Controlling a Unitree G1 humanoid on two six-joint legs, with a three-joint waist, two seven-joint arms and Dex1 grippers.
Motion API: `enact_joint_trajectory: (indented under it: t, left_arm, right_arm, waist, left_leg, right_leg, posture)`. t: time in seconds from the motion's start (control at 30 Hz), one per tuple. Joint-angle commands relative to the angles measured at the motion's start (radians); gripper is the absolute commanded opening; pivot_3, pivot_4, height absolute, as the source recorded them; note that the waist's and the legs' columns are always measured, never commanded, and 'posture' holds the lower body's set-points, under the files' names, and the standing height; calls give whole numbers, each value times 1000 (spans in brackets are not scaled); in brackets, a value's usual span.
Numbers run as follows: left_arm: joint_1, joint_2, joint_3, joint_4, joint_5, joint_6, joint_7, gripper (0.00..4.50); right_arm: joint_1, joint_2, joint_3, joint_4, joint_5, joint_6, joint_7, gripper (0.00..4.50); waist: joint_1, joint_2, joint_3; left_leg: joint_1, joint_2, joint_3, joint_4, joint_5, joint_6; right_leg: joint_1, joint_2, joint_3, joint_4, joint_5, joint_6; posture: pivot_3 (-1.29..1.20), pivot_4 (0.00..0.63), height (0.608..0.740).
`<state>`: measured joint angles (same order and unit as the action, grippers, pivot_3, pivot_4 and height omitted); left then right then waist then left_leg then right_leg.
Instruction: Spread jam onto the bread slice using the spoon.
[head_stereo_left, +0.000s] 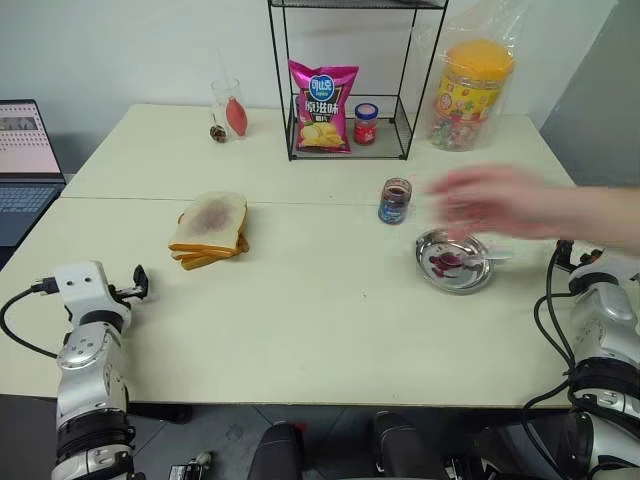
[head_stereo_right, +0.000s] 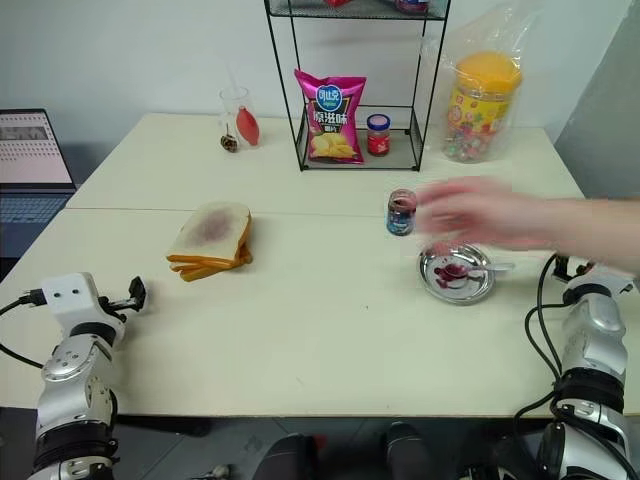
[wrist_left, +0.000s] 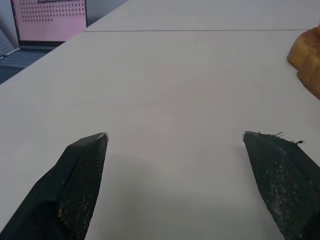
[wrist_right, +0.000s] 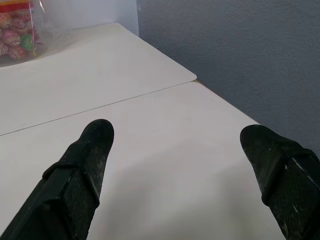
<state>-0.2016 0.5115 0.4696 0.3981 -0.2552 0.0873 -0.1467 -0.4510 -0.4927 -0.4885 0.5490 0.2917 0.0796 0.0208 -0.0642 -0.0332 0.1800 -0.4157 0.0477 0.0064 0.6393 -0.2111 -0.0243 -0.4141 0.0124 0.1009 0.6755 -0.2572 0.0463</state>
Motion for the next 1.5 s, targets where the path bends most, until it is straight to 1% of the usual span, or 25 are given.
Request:
enact_joint_trajectory:
  t: [0.03, 0.3, 0.43, 0.5, 0.53, 0.6, 0.67, 0.7, 0.77, 0.8, 0.87, 1.0, 1.13, 1.33, 1.37, 1.43, 1.5]
  left_arm:
    - [-5, 18, 27, -30, -19, -6, -15, 4500]
    - [-2, 37, 47, -21, -23, -16, -8, 4500]
    - [-21, 102, 123, -16, -69, 27, -12, 4500]
    - [-39, 148, 138, -18, -111, 65, -72, 4500]
    - [-54, 169, 146, -29, -163, 116, -131, 4500]
    - [-92, 204, 146, -73, -284, 240, -268, 4500]
    - [-113, 228, 128, -94, -329, 314, -336, 4500]
    - [-140, 247, 85, -104, -343, 369, -391, 4500]
    - [-184, 265, 12, -113, -355, 456, -466, 4500]
    - [-198, 268, -14, -112, -356, 485, -486, 4500]
    - [-223, 261, -92, -96, -312, 499, -518, 4500]
    - [-267, 237, -154, -29, -237, 464, -491, 4500]
    - [-297, 222, -199, 11, -184, 419, -510, 4500]
    - [-311, 220, -192, 36, -173, 410, -535, 4500]
    - [-312, 221, -194, 39, -167, 404, -536, 4317]
    - [-318, 221, -196, 46, -164, 403, -541, 4087]
    - [-327, 221, -199, 54, -157, 398, -548, 3714]
  right_arm:
    - [9, -18, -20, -53, 3, -11, -3, 4461]
    - [4, -10, -16, -43, 4, -18, -12, 4461]
    - [4, -40, 2, -158, 25, 19, 53, 4461]
    - [-14, -55, 11, -241, 93, 90, 148, 4461]
    - [-23, -66, 29, -298, 144, 146, 221, 4461]
    - [-29, -118, 114, -429, 239, 290, 403, 4461]
    - [-23, -156, 170, -508, 283, 379, 501, 4461]
    - [-29, -185, 233, -576, 332, 455, 587, 4461]
    - [-38, -222, 328, -676, 399, 563, 712, 4461]
    - [-41, -233, 357, -705, 417, 594, 748, 4461]
    - [-53, -231, 416, -747, 440, 638, 799, 4461]
    - [-74, -200, 463, -748, 423, 652, 820, 4461]
    - [-78, -167, 519, -766, 403, 655, 839, 4461]
    - [-77, -155, 524, -775, 386, 656, 837, 4461]
    - [-77, -153, 523, -777, 389, 659, 838, 4491]
    - [-76, -149, 527, -786, 396, 668, 839, 4500]
    - [-73, -147, 529, -794, 399, 673, 839, 4500]
  waist:
    - [0, 0, 0]
    - [-1, 0, 0]
    - [-5, 0, 0]
    - [-7, 0, 0]
    - [-8, 0, 0]
    - [-10, 1, 1]
    - [-13, 1, 1]
    - [-13, 1, 1]
    - [-11, 1, 2]
    - [-10, 0, 1]
    - [-9, 0, 1]
    - [-6, 0, 1]
    - [-3, 0, 2]
    - [7, 0, 2]
    - [8, 0, 2]
    - [8, 0, 2]
    - [8, 0, 2]
  left_leg:
    - [0, 0, 0, 0, 0, 0]
    - [0, 0, 0, 0, 0, 0]
    - [-1, 0, 0, 0, 0, 0]
    - [-1, 0, 0, -1, 0, 0]
    - [-1, 0, 0, -1, 0, 0]
    - [-1, 0, 0, -2, 0, 0]
    - [-1, 0, 0, -2, 0, 0]
    - [0, 0, -2, -2, 0, 0]
    - [0, 0, -3, -2, 0, 0]
    - [-1, 0, -3, -3, 0, 0]
    - [-1, 0, -4, -3, 0, 0]
    - [-3, 0, -4, -3, 0, 0]
    - [-7, 0, -4, -3, 0, 0]
    - [-6, 0, -4, -3, 0, 0]
    - [-6, 0, -4, -3, 0, 0]
    - [-6, 0, -4, -3, 0, 0]
    - [-6, 0, -4, -3, 0, 0]
  right_leg:
    - [0, 0, 0, 0, 0, 0]
    - [0, 0, 0, 0, 0, 0]
    - [-1, 0, 0, 0, 0, 0]
    - [-2, 0, 0, 1, 0, 0]
    - [-2, 0, 0, 1, 0, 0]
    - [-2, 0, 0, 1, 0, 0]
    - [-3, 0, -1, 2, 0, -1]
    - [-1, 0, -2, 1, -1, -1]
    - [-1, 0, -4, 1, -1, -1]
    - [-1, 0, -4, 1, -1, -2]
    - [-1, 1, -5, 1, -2, -3]
    - [-3, 0, -4, 0, -3, -3]
    - [-7, 1, -5, 2, -3, -3]
    - [-7, 1, -5, 3, -3, -3]
    - [-7, 0, -4, 3, -3, -3]
    - [-7, 0, -4, 3, -3, -3]
    - [-7, 1, -5, 3, -3, -3]
  posture:
    - [0, 150, 740]
    - [0, 150, 740]
    - [0, 150, 740]
    - [0, 150, 740]
    - [0, 150, 740]
    - [0, 150, 740]
    - [0, 150, 740]
    - [0, 150, 740]
    - [0, 150, 740]
    - [0, 150, 740]
    - [0, 150, 740]
    - [0, 150, 740]
    - [0, 150, 740]
    - [0, 150, 740]
    - [0, 150, 740]
    - [0, 150, 740]
    - [0, 150, 740]
